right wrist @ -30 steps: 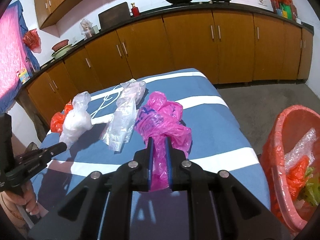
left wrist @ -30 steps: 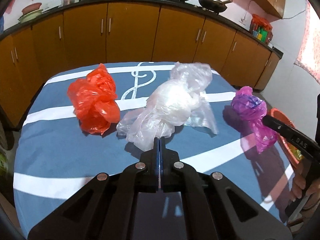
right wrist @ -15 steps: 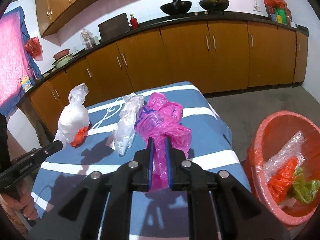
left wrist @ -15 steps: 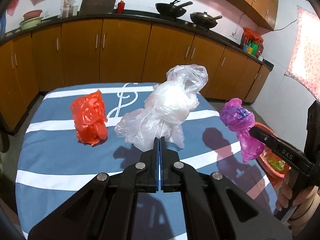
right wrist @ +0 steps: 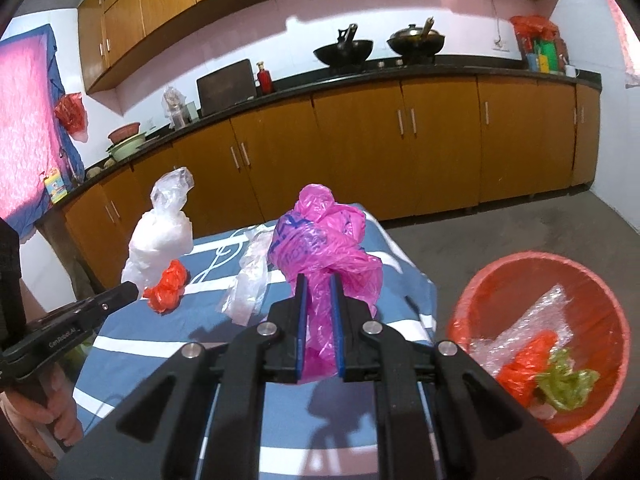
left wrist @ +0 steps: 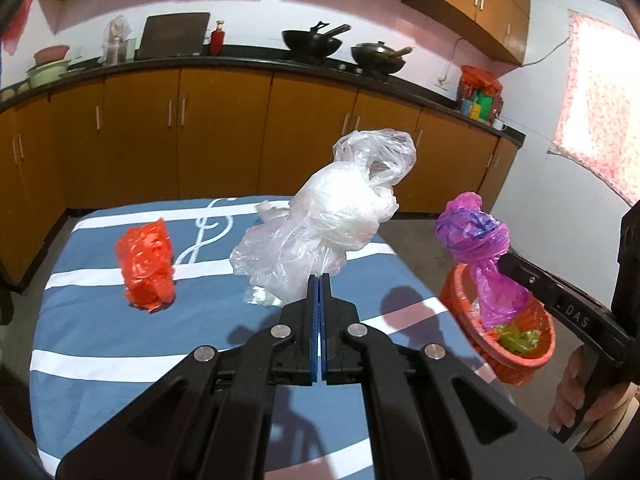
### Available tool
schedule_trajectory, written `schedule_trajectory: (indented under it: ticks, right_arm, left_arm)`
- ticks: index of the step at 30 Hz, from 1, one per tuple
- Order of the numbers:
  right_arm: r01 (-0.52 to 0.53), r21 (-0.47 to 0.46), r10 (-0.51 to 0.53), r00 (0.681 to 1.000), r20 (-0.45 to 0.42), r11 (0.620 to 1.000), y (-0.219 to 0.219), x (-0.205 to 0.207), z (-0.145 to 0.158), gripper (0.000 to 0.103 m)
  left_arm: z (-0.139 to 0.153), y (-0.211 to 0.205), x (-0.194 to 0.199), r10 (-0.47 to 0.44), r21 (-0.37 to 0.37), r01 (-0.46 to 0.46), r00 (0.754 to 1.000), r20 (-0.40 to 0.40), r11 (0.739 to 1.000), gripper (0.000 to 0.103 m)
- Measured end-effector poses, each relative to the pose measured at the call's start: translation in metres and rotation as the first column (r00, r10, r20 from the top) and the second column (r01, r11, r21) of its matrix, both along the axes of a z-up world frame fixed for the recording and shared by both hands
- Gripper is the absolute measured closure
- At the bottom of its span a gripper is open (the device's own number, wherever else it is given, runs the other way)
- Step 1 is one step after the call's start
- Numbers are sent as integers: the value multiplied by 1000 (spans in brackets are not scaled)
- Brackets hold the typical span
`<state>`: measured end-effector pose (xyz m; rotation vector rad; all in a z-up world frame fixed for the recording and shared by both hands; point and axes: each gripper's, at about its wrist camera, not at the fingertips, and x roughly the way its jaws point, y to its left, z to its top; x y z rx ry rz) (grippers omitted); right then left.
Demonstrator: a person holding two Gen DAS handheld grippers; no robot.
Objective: Collect trash
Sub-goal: 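Carry both bags toward the orange basket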
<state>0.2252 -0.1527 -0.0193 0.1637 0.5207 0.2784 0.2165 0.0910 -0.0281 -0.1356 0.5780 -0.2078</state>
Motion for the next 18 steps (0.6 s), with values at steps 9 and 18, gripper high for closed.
schedule_trajectory:
  ticks: [9,18]
  right_arm:
    - [60,-5,-60,998,37,998,-31,-19,11,91]
    - [143,-16,-142,989,52,990,-76,-32,14,91]
  left_arm:
    - [9,-40,-3,-40,-10,40,999,12,999,103]
    - [10,-93,0,-125,-24,125,992,8,992,103]
